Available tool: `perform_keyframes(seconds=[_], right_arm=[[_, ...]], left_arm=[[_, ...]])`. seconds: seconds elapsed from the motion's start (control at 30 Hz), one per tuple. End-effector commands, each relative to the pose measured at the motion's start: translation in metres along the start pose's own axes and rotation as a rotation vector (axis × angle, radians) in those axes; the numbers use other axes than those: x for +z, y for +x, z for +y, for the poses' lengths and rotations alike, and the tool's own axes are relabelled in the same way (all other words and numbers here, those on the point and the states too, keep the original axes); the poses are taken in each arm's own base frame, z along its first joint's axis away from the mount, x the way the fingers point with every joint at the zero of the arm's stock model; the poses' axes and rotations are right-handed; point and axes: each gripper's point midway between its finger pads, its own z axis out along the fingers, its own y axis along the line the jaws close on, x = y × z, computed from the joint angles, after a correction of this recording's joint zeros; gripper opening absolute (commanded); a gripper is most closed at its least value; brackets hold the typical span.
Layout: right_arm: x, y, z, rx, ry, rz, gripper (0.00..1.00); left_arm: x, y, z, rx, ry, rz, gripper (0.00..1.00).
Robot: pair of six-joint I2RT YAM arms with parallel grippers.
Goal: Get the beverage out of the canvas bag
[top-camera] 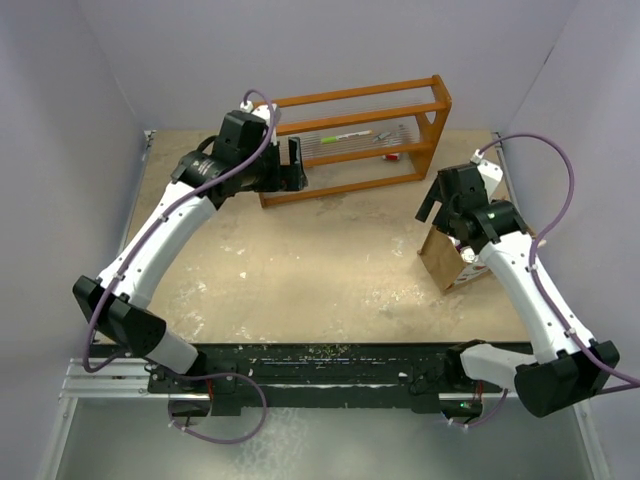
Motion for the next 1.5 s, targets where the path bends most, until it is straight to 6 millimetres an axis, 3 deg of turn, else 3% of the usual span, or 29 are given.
perform_keyframes(seconds=[0.0,0.4,0.67,0.83,0.97,1.23,1.47], right_arm=[[0.012,-0.003,0.009,0.109,-0.023,0.014,1.0],[0.038,-0.022,-0.009,0.159,0.04,0.015,0.97],[0.074,-0.023,0.008,0.161,0.033,0.06,0.89],[0.088,-0.016,0.011,0.142,0.036,0.082,0.78],[0.092,-0.012,0.014,0.149,0.019,0.084,0.66],[0.11,-0.008,0.013,0.137,0.047,0.083,0.62],[0.113,-0.005,0.014,0.123,0.04,0.081,0.55]], left_arm=[[-0.005,-0.037,-0.015,0.031,0.048,-0.095,0.99],[0.009,-0.069,-0.012,0.181,0.006,-0.129,0.99],[0.009,-0.065,-0.005,0.207,-0.015,-0.13,0.99],[0.008,-0.068,-0.005,0.214,-0.015,-0.135,0.99],[0.007,-0.067,-0.006,0.21,-0.011,-0.132,0.99],[0.011,-0.067,-0.013,0.195,0.021,-0.121,0.99],[0.013,-0.068,-0.018,0.179,0.041,-0.117,0.99]])
